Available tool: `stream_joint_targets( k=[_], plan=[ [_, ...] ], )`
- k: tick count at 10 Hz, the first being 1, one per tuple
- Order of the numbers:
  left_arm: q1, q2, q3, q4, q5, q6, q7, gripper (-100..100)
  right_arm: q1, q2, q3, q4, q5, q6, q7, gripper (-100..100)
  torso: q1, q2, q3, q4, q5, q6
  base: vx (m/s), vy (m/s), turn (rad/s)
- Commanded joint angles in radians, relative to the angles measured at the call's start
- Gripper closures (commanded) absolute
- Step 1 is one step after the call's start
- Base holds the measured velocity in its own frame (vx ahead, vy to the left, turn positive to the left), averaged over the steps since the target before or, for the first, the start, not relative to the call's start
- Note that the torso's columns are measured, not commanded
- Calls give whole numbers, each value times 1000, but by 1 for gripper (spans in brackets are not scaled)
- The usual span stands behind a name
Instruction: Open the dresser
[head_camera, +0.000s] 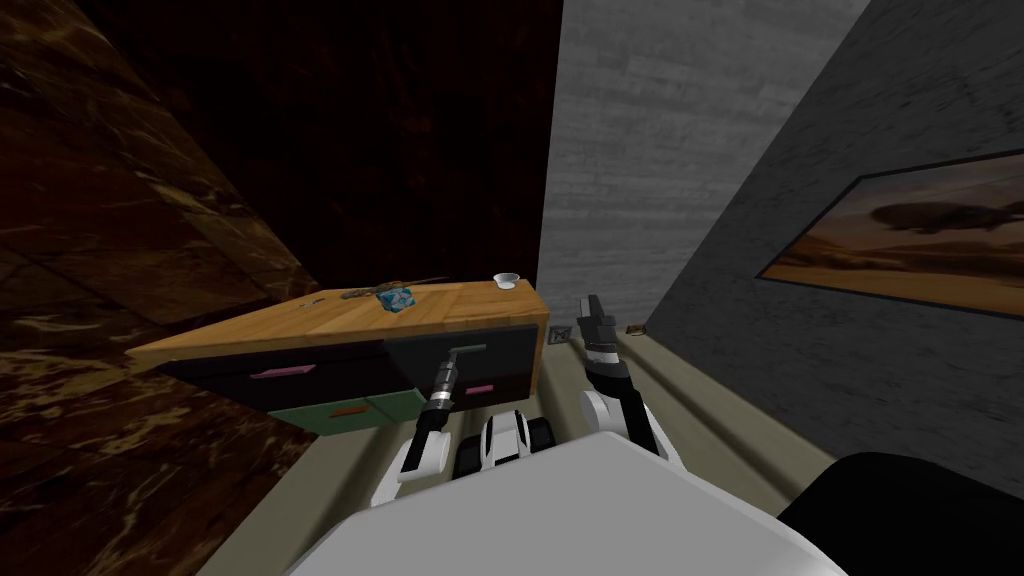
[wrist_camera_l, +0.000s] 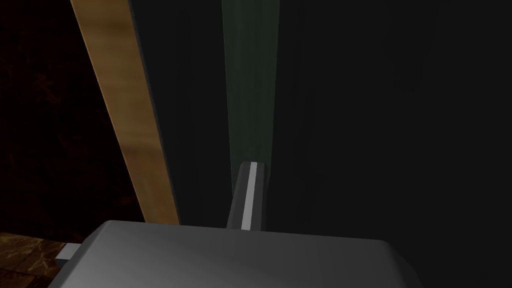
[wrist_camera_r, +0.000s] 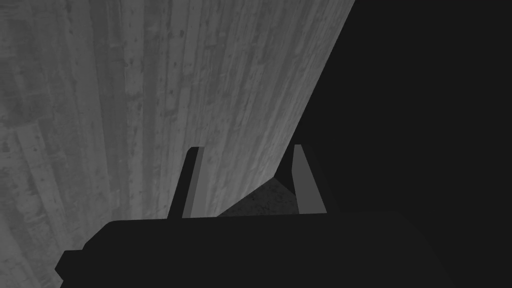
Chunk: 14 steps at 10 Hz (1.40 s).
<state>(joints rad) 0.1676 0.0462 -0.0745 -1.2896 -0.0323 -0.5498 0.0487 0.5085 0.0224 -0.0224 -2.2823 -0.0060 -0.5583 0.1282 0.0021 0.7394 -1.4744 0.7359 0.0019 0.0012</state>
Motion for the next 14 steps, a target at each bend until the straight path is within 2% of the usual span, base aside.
stream_joint_targets(
  k=[1, 4, 5, 7, 8, 10, 11, 13, 14],
  plan=[
    [12, 3, -6, -14, -2, 15, 4, 100, 0, 0, 0, 0, 0, 0, 0, 0, 0, 0, 0, 2, -1, -1, -184, 7, 11],
    [18, 6, -10, -26, -3, 20, 6, 100, 0, 0, 0, 0, 0, 0, 0, 0, -2, 0, -1, 2, -2, -1, -168, 2, 16],
    [18, 38, -10, -30, -2, 21, 6, -100, 0, 0, 0, 0, 0, 0, 0, 0, -2, -7, -4, 1, -2, -1, -14, 0, -5],
    [14, 74, -9, -35, -1, 25, 7, -100, 0, 0, 0, 0, 0, 0, 0, 0, -2, -8, -6, 0, -2, -1, 32, -1, -3],
    [2, 68, -5, -33, 2, 42, 9, -100, 1, 0, 0, 0, 0, 0, 0, 0, -2, -6, -4, 1, -2, -1, 103, 9, -17],
    [-11, 78, -2, -30, 5, 60, 11, -100, 1, 0, 0, 0, 0, 0, 0, 0, -2, -5, -4, 1, -2, -1, 168, 19, -16],
    [-18, 35, 0, -22, 7, 71, 11, -100, 1, 0, 0, 0, 0, 0, 0, 0, -1, -4, -3, 1, -2, -1, 156, 8, -15],
    [-19, -2, 1, -20, 7, 74, 12, -100, 1, 0, 0, 0, 0, 0, 0, 0, -4, 3, 1, 3, -2, -1, 64, -11, -2],
    [-19, 12, 1, -19, 7, 70, 12, -100, 0, 0, 0, 0, 0, 0, 0, 0, -3, 5, 2, 4, -2, -1, 10, -4, -1]
  ],
)
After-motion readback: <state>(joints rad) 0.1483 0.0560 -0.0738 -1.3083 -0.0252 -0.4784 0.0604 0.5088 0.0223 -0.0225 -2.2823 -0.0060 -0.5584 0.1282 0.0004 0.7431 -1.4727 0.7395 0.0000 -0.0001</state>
